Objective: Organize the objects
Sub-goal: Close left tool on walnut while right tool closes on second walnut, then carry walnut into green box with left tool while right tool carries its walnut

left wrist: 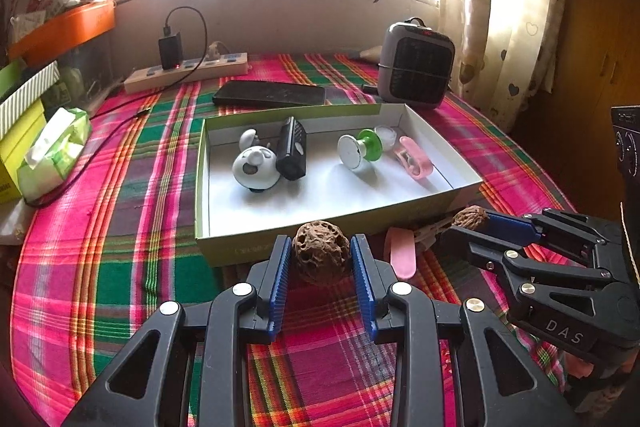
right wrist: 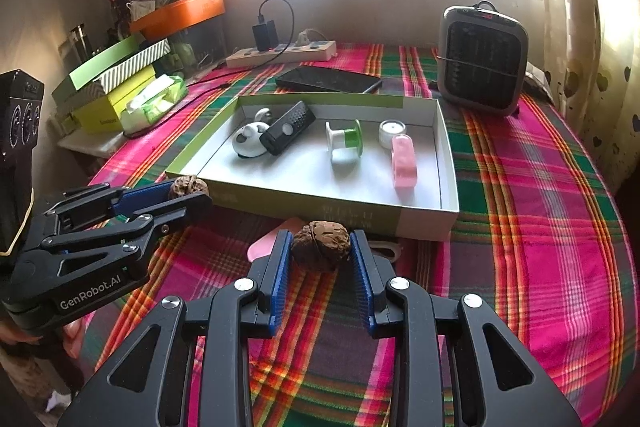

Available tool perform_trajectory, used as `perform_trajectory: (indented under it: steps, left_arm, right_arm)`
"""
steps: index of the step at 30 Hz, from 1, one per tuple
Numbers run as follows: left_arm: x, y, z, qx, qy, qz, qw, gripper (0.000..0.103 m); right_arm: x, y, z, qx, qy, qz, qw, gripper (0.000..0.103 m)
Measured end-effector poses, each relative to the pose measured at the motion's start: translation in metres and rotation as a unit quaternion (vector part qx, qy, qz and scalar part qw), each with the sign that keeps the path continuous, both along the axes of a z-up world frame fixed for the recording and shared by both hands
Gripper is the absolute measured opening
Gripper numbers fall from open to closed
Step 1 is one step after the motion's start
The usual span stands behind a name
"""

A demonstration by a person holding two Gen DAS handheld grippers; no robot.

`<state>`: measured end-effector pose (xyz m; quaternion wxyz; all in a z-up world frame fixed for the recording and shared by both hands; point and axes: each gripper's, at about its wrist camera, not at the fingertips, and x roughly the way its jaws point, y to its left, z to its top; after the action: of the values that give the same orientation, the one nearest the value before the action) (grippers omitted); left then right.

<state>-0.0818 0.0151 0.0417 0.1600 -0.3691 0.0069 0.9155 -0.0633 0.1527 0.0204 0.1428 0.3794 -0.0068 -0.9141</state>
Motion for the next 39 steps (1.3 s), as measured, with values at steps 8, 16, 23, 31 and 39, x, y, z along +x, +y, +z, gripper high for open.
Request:
perform_trajectory:
  steps: [8,16,23,31,39]
  left_arm:
    - [-0.003,-0.004,0.006,0.013,0.002,0.000,0.9999,0.029]
    - [-0.013,-0.010,0.008,0.021,0.000,0.004,0.9998,0.029]
    - [-0.028,-0.014,0.007,0.022,-0.003,0.011,0.9997,0.029]
    - [-0.047,-0.019,0.002,0.019,-0.012,0.020,0.9996,0.029]
    - [-0.064,-0.019,-0.011,0.015,-0.030,0.025,0.9991,0.029]
  right_arm:
    - [-0.002,0.006,0.004,-0.002,0.006,-0.008,1.000,0.031]
    - [-0.012,0.018,0.014,0.002,0.017,-0.023,1.000,0.031]
    - [-0.027,0.023,0.013,0.004,0.015,-0.028,0.999,0.031]
    - [-0.046,0.018,0.007,0.007,0.004,-0.019,1.000,0.031]
    - [-0.069,0.010,-0.002,0.007,-0.011,-0.003,1.000,0.031]
